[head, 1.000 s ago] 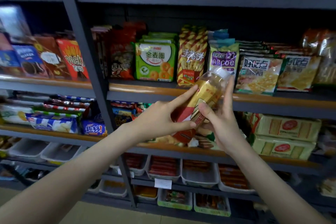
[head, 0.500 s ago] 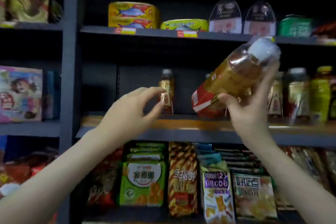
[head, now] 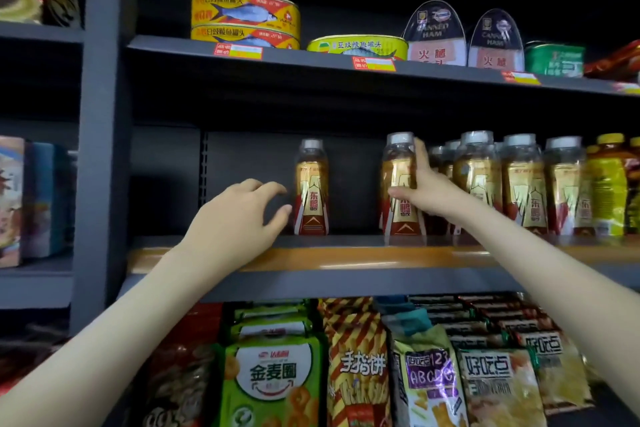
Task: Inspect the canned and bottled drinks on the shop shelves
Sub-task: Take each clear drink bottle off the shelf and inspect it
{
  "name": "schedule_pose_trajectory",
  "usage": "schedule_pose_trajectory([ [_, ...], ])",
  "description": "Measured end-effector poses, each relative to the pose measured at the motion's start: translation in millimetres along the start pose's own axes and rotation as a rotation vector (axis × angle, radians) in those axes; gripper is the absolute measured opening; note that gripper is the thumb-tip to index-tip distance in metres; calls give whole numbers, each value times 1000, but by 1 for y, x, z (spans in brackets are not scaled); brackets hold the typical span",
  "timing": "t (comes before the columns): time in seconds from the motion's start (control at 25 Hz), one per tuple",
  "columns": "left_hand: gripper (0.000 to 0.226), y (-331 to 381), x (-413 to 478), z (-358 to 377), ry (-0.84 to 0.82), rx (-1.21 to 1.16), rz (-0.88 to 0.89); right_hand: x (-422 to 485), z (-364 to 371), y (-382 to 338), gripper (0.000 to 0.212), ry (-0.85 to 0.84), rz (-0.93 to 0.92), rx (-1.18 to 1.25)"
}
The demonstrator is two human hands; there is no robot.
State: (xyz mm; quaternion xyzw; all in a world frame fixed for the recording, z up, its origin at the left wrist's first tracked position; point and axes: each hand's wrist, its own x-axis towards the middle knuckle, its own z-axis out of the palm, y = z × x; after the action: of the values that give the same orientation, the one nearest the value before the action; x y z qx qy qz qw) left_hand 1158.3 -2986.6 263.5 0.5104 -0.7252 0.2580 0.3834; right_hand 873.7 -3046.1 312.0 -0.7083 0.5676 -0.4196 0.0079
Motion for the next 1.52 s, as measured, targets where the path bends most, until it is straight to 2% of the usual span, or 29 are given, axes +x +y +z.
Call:
schedule_pose_trajectory([
  [0.08,40,-6,6,-2,-18,-26,20,8,-5,-4,122,21,-85,-345],
  [0.16,42,-12,9,0,-34,-40,27,7,-5,-8,130,20,-320,-810],
  [0.24,48,-16,8,8,-42,-13,42,6,0,-6,116,-125,-448,-1126],
  [0.28,52,-20,7,13,-23,15,59,5,1,-3,103,-182,-438,-1196],
  [0.36,64,-24,4,21,102,78,107,8,2,3,84,-183,-391,-1254],
  [0.52,54,-24,-6,18,254,128,132,14,3,12,76,-189,-214,-1351],
  [0.6,49,-29,-7,19,299,164,127,15,7,2,90,-235,-122,-1297],
  [0.64,49,-32,-8,20,315,176,115,18,13,-7,99,-222,-122,-1194],
  [0.72,50,-37,-7,20,315,166,65,30,36,-35,105,-162,-163,-800],
  [0.8,50,-36,-8,21,305,167,24,50,69,-68,112,-182,-132,-291],
  [0.84,49,-35,-7,21,312,171,19,63,85,-80,117,-195,-109,-153],
  [0.96,45,-34,-7,25,289,184,28,85,117,-99,118,-127,-68,-171],
  [1.12,44,-35,-12,21,244,181,7,66,116,-110,106,-73,-147,-203],
  [1.24,43,-30,-10,18,188,178,-14,32,93,-109,103,-40,-339,-229],
  [1.36,46,-24,-10,11,196,105,-72,-6,59,-109,97,92,-565,-328],
  [1.44,57,-11,-12,9,197,-49,-77,-31,36,-108,96,159,-709,-277],
  [1.52,78,15,-16,3,191,-308,-41,-58,14,-106,94,186,-805,-110],
])
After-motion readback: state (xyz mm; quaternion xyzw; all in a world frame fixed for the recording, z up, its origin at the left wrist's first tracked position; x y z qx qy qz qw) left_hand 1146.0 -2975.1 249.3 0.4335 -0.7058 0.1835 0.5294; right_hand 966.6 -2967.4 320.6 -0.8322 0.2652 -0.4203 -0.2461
